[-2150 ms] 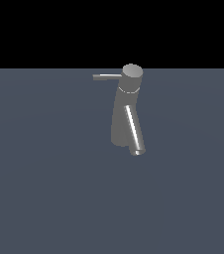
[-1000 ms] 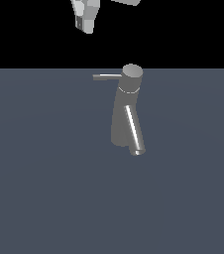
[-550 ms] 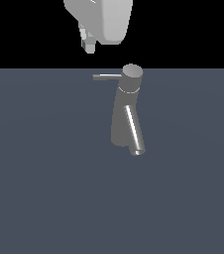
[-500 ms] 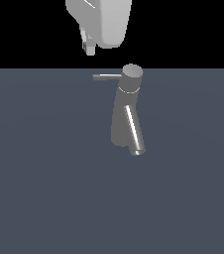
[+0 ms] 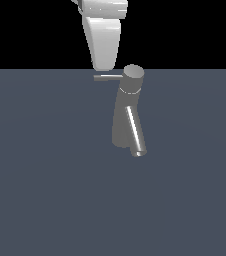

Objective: Turn on the faucet by rotating a designated handle.

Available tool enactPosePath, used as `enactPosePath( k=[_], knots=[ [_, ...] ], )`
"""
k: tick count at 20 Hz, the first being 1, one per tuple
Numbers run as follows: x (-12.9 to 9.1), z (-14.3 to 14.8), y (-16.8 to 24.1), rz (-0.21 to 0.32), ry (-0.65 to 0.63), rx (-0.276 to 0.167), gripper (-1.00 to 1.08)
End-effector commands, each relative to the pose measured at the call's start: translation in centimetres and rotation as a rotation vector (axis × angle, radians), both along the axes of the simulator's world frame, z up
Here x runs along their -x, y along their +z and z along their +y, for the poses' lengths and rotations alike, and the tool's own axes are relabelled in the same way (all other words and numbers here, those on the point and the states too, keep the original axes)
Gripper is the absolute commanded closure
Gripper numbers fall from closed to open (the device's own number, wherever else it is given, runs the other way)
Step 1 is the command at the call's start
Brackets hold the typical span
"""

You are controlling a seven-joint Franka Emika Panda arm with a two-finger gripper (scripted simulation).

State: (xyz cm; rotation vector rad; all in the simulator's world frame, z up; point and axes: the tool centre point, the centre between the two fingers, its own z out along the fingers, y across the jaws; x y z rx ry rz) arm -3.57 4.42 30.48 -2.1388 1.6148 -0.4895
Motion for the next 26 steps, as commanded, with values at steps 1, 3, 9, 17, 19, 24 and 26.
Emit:
enactPosePath(
  k=[1,3,9,17,19,24,26],
  knots=[
    [-1.0,-0.2,-0.4,-0.013,-0.04,-0.014,1.08],
    [-1.6,-0.4,-0.7,-0.021,-0.065,-0.022,1.08],
    [-2.8,-0.7,-1.1,-0.035,-0.112,-0.037,1.08],
    [-3.1,-0.9,-1.2,-0.037,-0.124,-0.038,1.08],
    [-3.1,-0.9,-1.2,-0.037,-0.124,-0.038,1.08],
    [-2.3,-0.9,-1.7,-0.037,-0.124,-0.038,1.08],
    [-1.9,-0.9,-2.0,-0.037,-0.124,-0.038,1.08]
  ],
)
